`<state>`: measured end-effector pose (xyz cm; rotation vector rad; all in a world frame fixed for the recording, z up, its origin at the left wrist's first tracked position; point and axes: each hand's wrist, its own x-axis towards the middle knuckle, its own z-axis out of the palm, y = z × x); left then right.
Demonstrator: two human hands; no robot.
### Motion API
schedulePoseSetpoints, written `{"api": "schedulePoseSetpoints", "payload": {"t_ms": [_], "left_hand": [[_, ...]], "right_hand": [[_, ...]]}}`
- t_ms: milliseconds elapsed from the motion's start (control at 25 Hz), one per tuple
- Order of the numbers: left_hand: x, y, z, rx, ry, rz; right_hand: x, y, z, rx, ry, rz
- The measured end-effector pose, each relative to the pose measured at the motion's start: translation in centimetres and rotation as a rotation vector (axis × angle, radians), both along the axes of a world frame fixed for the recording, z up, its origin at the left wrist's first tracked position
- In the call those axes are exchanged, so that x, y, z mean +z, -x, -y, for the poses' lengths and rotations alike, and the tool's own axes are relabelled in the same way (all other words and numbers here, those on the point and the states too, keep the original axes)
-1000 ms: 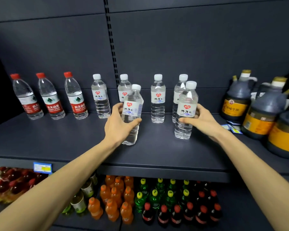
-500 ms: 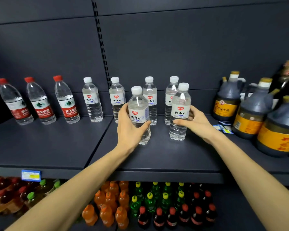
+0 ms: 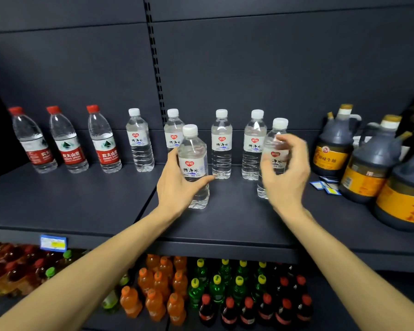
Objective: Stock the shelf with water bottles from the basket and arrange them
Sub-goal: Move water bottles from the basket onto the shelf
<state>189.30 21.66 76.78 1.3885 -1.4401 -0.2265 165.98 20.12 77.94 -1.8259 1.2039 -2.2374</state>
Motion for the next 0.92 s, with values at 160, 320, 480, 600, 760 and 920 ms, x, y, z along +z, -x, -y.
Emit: {"api": "schedulePoseSetpoints", "payload": {"t_ms": [160,320,480,600,760,920], "left_hand": [[-0.4,-2.7,-1.7,-0.059,-0.028,0.047],[-1.9,-8.9,-4.7,-0.001,-0.071,0.169],[-2.5,-13.7,-6.1,0.165,-0.079,0.063],[-2.2,-15.4,-6.6,0.202,-0.079,0.063],[-3.0,-16.0,-6.8,0.230,-0.081,0.098],[-3.8,-15.9,-7.1,0.223,-0.110,0.171]], "right_hand": [[0.0,-6.9,0.3,0.471,-0.418,-0.125],[-2.0,-12.4,0.8,0.691,-0.692,-0.203],[-1.7,-15.0,0.9,0.591,-0.726,-0.142],[-1.1,-13.6,2.0,0.571,-0.760,-0.133],[-0.7,-10.3,3.9,0.477,-0.792,-0.076],[-0.9,-8.7,4.8,0.392,-0.782,-0.002]]}}
